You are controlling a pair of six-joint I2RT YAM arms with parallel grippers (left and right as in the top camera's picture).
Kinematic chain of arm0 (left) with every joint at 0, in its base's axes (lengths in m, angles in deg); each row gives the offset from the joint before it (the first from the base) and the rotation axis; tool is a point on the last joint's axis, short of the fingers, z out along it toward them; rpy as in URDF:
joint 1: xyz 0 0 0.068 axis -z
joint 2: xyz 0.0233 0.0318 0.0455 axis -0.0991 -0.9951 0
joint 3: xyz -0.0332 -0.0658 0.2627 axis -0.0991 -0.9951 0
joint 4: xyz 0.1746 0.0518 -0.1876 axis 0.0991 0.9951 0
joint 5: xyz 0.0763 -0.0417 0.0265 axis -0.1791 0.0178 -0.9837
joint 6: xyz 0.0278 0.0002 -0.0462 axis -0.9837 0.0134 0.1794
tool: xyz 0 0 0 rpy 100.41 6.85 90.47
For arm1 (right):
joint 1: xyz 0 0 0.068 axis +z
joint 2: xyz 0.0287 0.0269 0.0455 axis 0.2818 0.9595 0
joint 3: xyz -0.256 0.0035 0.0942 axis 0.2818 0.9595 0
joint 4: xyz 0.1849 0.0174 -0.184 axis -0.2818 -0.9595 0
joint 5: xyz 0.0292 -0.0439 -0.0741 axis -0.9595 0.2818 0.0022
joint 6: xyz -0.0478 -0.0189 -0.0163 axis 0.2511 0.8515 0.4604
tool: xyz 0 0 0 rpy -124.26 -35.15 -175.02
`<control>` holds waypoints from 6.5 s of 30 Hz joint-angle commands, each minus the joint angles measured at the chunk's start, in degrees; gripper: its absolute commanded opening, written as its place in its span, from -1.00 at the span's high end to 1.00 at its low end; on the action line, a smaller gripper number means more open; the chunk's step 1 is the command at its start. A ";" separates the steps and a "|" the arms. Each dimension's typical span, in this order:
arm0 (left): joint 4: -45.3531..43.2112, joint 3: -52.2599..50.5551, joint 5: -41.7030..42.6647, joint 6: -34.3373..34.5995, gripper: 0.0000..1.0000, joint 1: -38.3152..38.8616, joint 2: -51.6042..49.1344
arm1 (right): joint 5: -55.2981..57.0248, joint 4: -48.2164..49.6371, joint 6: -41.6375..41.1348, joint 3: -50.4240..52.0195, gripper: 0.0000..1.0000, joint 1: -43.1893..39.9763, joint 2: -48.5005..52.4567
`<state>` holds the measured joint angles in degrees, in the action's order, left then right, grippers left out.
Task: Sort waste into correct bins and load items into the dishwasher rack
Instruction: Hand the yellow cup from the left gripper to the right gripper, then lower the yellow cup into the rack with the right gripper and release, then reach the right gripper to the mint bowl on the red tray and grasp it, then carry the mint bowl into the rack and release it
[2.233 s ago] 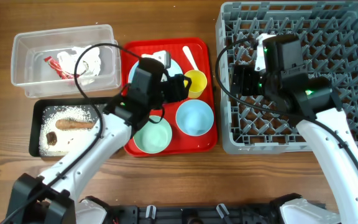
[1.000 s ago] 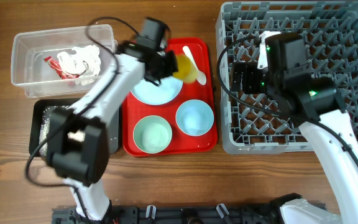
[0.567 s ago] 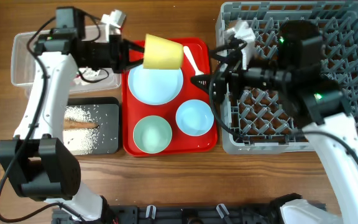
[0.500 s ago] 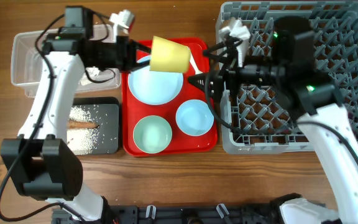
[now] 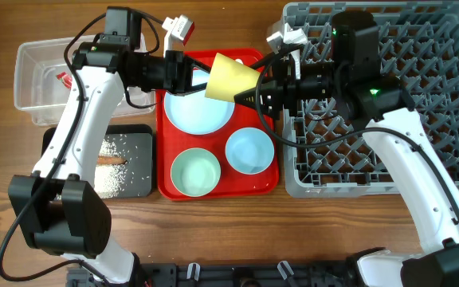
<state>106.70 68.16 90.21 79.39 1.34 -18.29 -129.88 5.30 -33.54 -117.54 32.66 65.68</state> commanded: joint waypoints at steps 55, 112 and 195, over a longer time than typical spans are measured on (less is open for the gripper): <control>1.57 0.02 -53.35 10.97 0.14 4.76 0.50 | 62.97 -19.26 -15.74 -25.46 -0.05 -9.79 31.12; 2.25 -0.70 -53.35 10.95 0.12 4.76 0.39 | 61.92 -54.97 -20.41 -2.73 -0.78 -4.90 7.06; 5.88 -0.70 -76.08 25.73 -1.00 -14.88 0.42 | 50.73 1.38 -17.16 9.25 0.91 29.09 -6.45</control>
<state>112.73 67.79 14.65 104.40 -13.30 -18.29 -73.18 8.43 -51.93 -106.94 68.29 66.67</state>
